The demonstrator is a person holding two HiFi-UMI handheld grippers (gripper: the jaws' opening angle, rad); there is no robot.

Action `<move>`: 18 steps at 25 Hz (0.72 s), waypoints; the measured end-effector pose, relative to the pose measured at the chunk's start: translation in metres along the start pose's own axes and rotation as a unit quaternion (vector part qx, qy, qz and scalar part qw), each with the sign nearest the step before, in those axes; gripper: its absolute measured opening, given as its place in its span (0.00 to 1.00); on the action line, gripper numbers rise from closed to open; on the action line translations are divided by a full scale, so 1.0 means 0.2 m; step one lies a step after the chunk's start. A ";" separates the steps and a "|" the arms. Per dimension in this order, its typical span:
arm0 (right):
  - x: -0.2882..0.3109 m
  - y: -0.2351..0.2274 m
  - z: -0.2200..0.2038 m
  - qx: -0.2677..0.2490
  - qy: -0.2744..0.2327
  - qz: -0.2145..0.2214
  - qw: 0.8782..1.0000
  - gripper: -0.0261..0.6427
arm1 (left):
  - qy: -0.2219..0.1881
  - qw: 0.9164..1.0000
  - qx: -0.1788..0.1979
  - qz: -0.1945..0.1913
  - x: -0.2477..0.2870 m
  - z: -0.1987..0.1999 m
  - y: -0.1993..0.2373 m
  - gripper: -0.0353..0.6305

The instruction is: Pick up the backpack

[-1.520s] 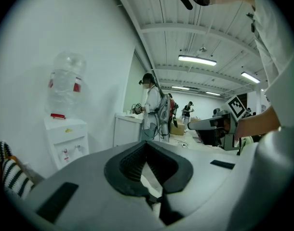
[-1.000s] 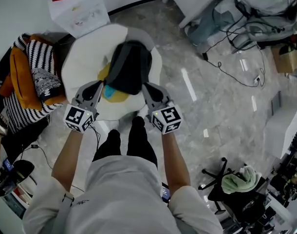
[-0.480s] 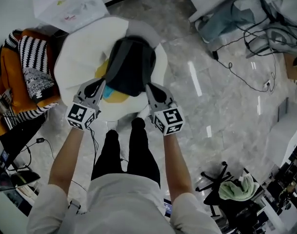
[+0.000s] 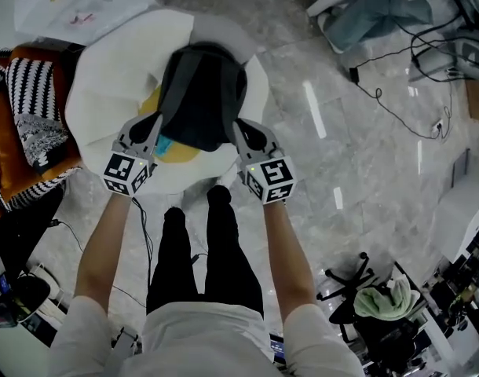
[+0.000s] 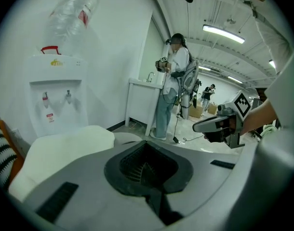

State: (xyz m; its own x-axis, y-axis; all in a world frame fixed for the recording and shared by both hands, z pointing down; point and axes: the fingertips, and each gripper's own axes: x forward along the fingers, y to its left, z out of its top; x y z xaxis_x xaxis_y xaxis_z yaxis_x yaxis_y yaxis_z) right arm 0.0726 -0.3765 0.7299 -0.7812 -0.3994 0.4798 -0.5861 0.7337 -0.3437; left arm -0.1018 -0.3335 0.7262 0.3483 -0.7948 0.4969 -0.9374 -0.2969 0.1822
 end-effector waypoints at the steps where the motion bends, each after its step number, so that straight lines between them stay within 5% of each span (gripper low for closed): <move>1: 0.02 -0.03 -0.04 0.001 0.003 -0.001 1.000 0.05 | 0.003 1.000 -0.002 0.000 0.04 -0.04 0.01 0.06; 18: 0.36 -0.35 -0.43 0.000 0.032 -0.026 0.999 0.05 | 0.056 0.998 -0.012 0.009 0.52 -0.47 0.25 0.06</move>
State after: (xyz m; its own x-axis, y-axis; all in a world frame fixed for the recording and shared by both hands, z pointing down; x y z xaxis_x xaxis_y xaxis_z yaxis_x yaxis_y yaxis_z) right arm 0.0756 -0.4089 0.8584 -0.7350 -0.4009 0.5469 -0.6248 0.7137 -0.3166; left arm -0.1119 -0.3815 0.8676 0.3305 -0.7354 0.5915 -0.9436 -0.2696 0.1921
